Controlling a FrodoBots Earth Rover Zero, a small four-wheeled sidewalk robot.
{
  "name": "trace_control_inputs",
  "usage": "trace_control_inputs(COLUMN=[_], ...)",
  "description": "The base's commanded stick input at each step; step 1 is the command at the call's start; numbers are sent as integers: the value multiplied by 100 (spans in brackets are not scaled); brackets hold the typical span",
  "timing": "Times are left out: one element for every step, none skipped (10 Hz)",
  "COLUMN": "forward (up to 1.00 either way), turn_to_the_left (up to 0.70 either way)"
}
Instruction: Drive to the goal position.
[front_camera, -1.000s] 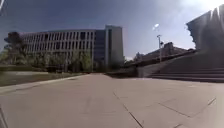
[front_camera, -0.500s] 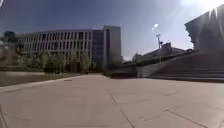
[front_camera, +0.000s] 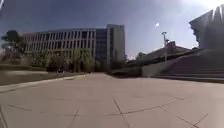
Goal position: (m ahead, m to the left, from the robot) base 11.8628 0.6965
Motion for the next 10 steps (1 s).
trace_control_inputs(forward=[100,100,100,100,100,100,100,100,100,100], turn_to_the_left=[30,-6,-9,-9,-9,-9,-9,-9,-9,-9])
